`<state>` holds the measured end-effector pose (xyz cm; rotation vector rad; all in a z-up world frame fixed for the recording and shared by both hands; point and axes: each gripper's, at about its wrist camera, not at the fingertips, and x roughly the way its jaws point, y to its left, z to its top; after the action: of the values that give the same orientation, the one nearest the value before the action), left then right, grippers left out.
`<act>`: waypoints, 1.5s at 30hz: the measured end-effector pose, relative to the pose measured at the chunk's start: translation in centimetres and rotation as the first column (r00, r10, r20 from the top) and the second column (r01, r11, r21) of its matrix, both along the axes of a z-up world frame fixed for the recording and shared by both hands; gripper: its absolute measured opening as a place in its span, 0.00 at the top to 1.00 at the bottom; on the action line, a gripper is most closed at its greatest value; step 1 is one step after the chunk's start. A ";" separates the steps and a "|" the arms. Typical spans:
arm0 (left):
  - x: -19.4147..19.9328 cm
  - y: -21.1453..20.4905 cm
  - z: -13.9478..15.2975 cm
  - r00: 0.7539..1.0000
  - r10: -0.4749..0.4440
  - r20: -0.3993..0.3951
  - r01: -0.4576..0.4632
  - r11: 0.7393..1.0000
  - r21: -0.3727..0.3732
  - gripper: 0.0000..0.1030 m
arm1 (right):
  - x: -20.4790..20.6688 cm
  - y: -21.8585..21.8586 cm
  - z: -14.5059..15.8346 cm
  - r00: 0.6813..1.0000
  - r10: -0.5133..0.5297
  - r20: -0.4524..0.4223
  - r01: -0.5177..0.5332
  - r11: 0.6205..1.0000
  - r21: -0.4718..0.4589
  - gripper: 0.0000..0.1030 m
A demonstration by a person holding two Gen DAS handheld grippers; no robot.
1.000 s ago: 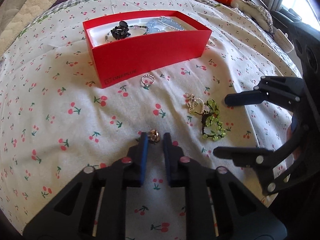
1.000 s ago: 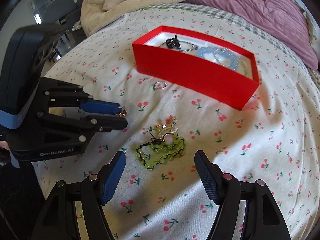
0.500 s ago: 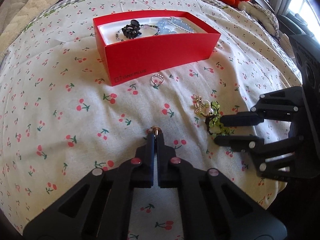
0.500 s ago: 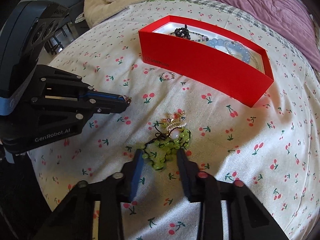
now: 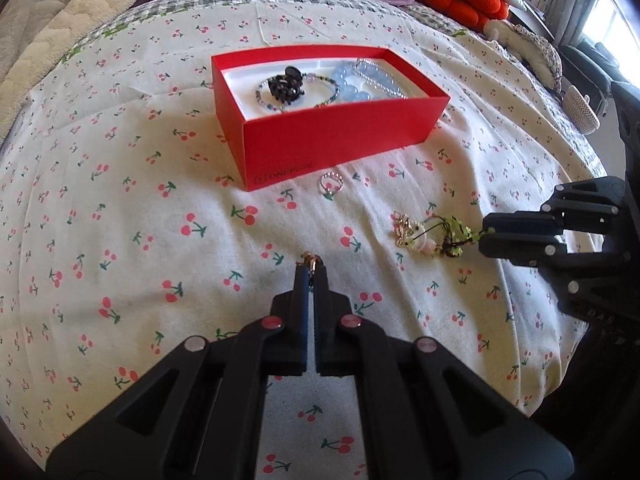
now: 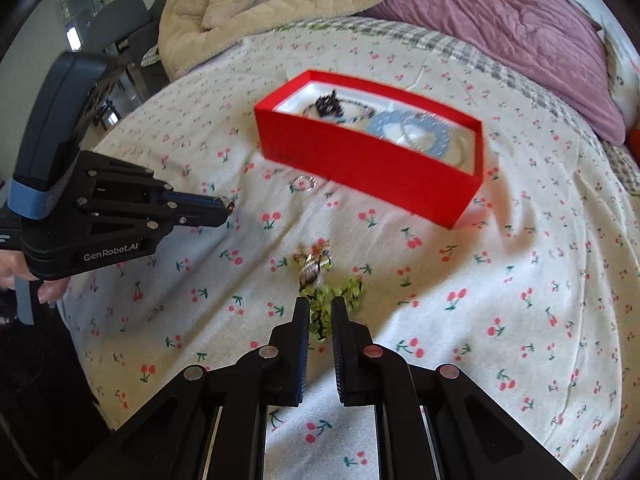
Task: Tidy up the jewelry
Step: 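Carry the gold charm in the left tool while the right tool carries the green bracelet into the red box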
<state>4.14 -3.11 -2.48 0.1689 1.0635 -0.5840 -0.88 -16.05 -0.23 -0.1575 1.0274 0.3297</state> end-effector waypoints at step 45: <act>4.7 -1.1 7.5 0.994 0.086 0.059 -0.076 0.984 -0.164 0.98 | 5.3 -2.1 9.7 0.962 -0.210 0.178 0.167 0.959 0.227 0.90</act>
<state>8.86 -4.21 5.00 0.0026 0.9500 -0.5845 4.37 -18.12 9.49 0.0978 0.7948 0.2403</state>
